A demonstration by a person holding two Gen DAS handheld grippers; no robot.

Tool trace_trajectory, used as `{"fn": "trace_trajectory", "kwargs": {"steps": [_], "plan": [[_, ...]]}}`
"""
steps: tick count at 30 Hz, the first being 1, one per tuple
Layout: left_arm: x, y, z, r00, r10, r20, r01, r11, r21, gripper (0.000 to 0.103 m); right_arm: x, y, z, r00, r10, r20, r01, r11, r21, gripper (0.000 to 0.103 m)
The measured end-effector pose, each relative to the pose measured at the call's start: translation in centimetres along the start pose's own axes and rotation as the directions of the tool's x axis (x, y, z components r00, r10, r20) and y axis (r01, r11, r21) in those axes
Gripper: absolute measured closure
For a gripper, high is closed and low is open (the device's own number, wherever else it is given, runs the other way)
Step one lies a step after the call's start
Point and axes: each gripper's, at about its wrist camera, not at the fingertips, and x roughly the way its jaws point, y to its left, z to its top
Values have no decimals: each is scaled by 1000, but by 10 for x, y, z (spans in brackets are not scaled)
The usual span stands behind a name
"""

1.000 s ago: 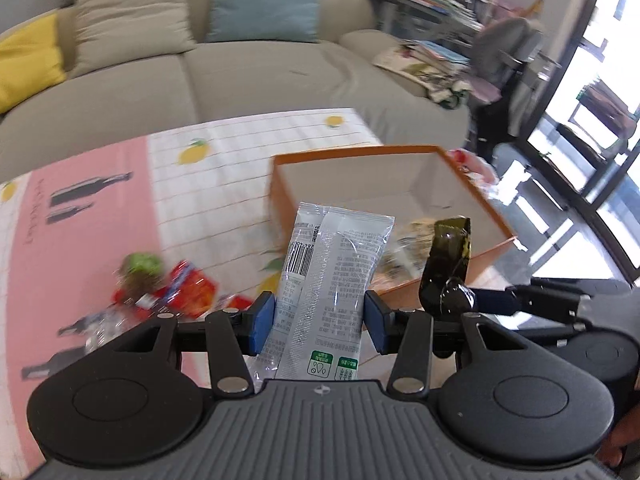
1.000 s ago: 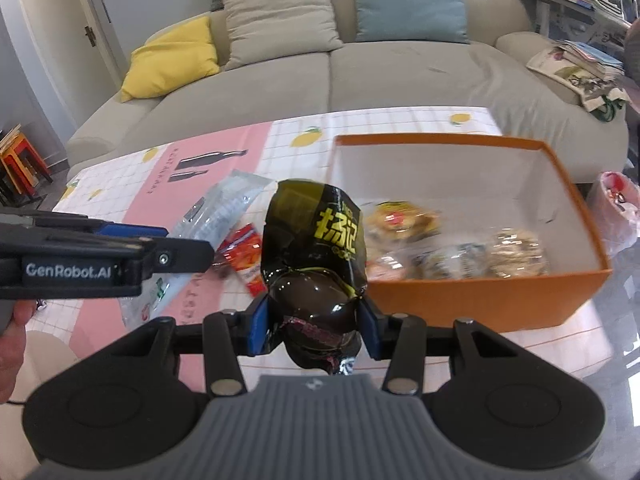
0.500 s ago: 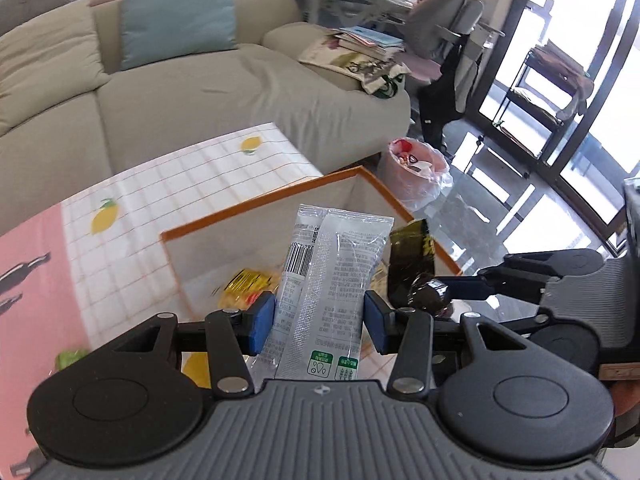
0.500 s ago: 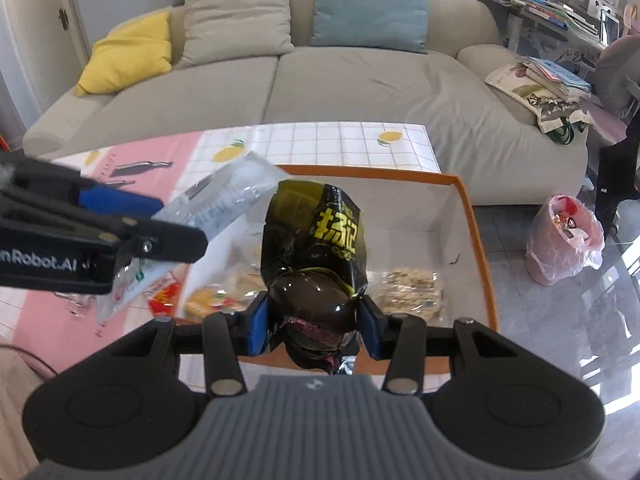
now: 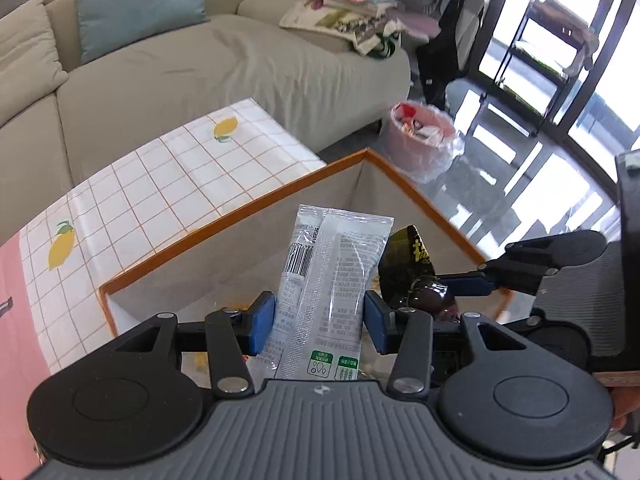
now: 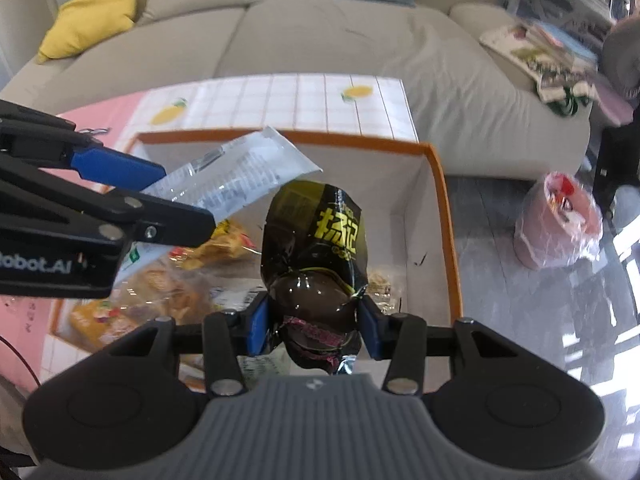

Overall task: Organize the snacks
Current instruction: 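Lift both packs and carry them over the orange box, then open both tools to drop the white bar and dark bag into the box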

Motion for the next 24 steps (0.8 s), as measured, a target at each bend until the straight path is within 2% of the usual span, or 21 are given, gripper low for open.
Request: {"fn": "trace_trajectory", "kwargs": {"steps": [9,12,24], "plan": [[45,13,1,996,39,-81,-39,999,-2,49,43,-1,6,995,4,-102,-10,998,-57,58],[56,16,0,992,66,-106,-65,998,8,49,54,-1,8,990,-21,-139,10,997,-82,58],[80,19,-9,977,100,-188,-96,995,31,46,81,5,14,973,-42,-227,9,989,-148,55]]}}
